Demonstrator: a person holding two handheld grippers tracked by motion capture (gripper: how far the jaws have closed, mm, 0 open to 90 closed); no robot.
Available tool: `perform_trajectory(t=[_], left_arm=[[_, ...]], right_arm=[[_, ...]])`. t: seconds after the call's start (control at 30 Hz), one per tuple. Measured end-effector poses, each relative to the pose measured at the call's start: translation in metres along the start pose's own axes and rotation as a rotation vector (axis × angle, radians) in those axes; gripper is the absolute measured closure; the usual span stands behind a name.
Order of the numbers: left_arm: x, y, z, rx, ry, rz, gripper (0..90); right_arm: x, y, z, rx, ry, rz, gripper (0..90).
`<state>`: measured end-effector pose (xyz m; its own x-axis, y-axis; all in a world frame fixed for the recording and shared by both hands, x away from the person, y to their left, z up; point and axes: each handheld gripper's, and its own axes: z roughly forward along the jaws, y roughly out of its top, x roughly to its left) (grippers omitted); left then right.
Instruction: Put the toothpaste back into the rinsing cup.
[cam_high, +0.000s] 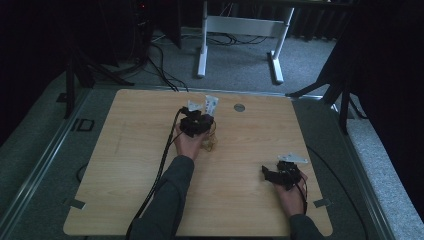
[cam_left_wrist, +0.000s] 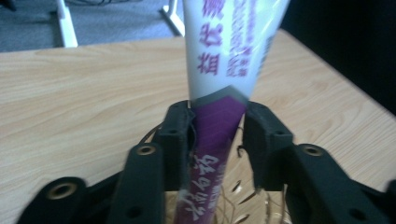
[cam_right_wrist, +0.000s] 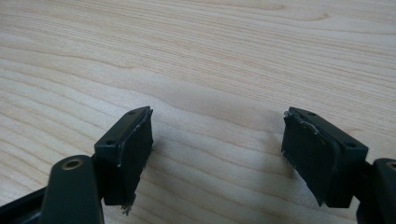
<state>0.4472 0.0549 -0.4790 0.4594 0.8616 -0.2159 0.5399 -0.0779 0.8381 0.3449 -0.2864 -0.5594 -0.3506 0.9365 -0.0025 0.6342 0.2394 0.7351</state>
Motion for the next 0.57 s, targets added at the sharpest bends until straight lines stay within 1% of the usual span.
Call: perform_trajectory(t=[0.03,0.17,0.2,0.23,0.37,0.43,0.47,0.5,0.57], left_arm=[[0.001,0.001,-0.004,-0.019,-0.014,-0.012,57.4],[0.005,0.001,-0.018,-0.05,-0.024,-0.016,50.0],[0.005,0.001,-0.018,-0.05,-0.024,-0.016,48.5],[0.01,0.0,-0.026,-0.068,-0.027,-0.039,47.4],[0.023,-0.004,-0.045,-0.123,-0.045,-0.096,45.0],[0.023,-0.004,-0.045,-0.123,-0.045,-0.096,44.2],[0.031,-0.007,-0.058,-0.154,-0.039,-0.119,42.9],[0.034,-0.009,-0.061,-0.159,-0.032,-0.123,42.4],[0.043,-0.015,-0.068,-0.145,0.01,-0.121,41.1]], right_arm=[[0.0,0.0,0.0,0.0,0.0,0.0,24.4],[0.0,0.0,0.0,0.0,0.0,0.0,24.4],[0.0,0.0,0.0,0.0,0.0,0.0,24.4],[0.0,0.0,0.0,0.0,0.0,0.0,24.4],[0.0,0.0,0.0,0.0,0.0,0.0,24.4],[0.0,0.0,0.0,0.0,0.0,0.0,24.4],[0.0,0.0,0.0,0.0,0.0,0.0,24.4],[0.0,0.0,0.0,0.0,0.0,0.0,24.4],[0.0,0.0,0.0,0.001,0.0,0.001,24.4]])
